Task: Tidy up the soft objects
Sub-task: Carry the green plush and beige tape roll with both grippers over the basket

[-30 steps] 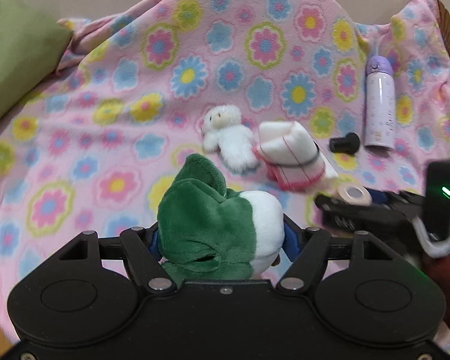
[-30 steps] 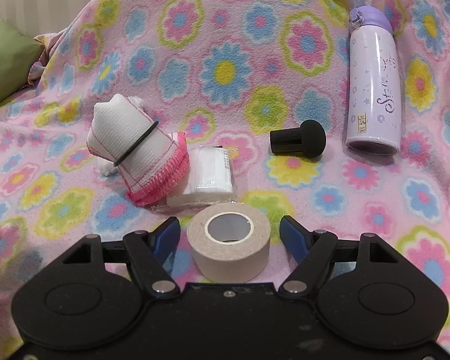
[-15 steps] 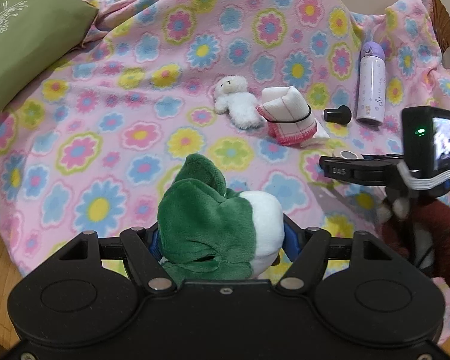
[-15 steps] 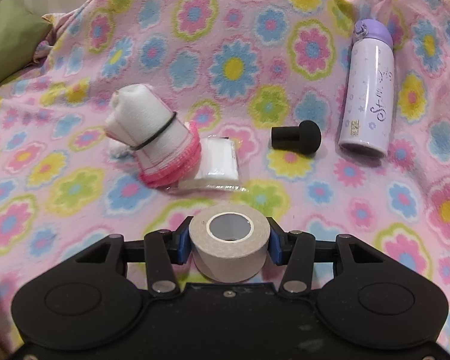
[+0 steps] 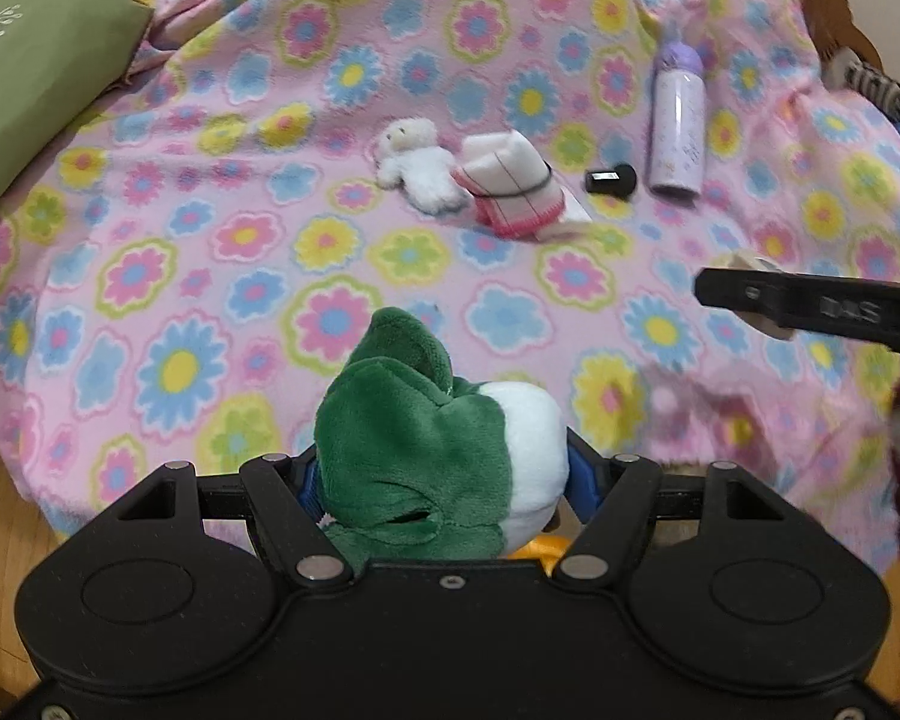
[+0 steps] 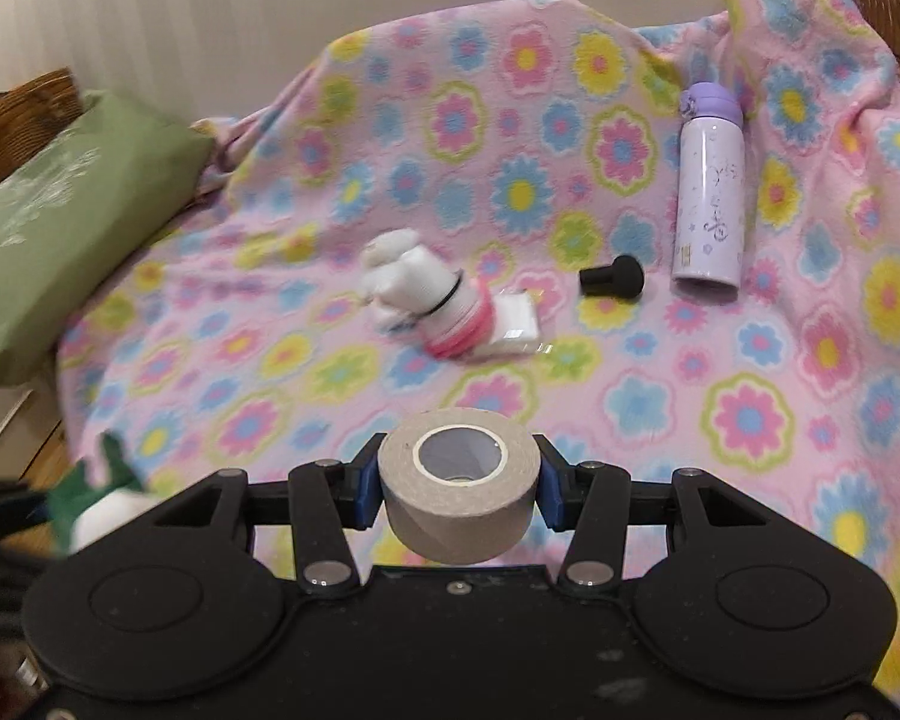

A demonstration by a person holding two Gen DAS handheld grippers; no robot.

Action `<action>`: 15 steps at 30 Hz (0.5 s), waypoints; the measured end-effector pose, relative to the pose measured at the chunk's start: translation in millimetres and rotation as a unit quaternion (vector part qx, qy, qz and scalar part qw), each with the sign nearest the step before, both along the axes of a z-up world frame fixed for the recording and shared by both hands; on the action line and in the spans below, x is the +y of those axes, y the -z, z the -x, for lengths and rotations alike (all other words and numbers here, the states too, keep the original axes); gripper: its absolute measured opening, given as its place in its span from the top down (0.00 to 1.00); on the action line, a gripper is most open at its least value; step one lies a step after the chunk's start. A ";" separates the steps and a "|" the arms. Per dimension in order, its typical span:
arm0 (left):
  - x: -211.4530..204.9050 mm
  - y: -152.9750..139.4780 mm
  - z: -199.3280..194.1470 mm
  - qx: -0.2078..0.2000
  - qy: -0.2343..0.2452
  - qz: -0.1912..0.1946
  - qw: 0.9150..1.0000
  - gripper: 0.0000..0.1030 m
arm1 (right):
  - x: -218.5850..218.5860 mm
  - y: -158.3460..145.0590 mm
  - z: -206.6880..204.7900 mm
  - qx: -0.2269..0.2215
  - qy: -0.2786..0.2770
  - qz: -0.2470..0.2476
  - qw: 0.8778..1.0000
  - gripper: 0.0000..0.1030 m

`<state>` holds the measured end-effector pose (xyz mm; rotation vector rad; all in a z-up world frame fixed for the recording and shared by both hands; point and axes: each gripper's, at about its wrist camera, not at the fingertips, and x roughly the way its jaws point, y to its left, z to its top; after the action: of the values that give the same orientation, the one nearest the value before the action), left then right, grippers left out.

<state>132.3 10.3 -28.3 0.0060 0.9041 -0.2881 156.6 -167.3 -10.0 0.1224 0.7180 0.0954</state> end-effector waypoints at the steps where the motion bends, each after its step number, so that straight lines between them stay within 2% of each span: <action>1: -0.6 0.1 2.9 0.005 0.005 -0.003 1.000 0.35 | 1.2 -2.0 9.0 0.005 -0.003 -0.001 1.000 0.53; 7: -1.5 3.5 15.3 0.043 0.024 -0.009 0.999 0.35 | 4.1 -4.8 57.6 0.048 0.003 -0.022 0.999 0.53; 15: -10.2 6.1 27.4 0.099 0.062 -0.012 0.993 0.35 | 15.6 6.4 91.9 0.135 0.005 -0.024 0.991 0.53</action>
<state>104.9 0.1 -34.4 0.0568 1.1071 -0.3988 64.7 -151.7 -16.4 0.1873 0.9849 0.0876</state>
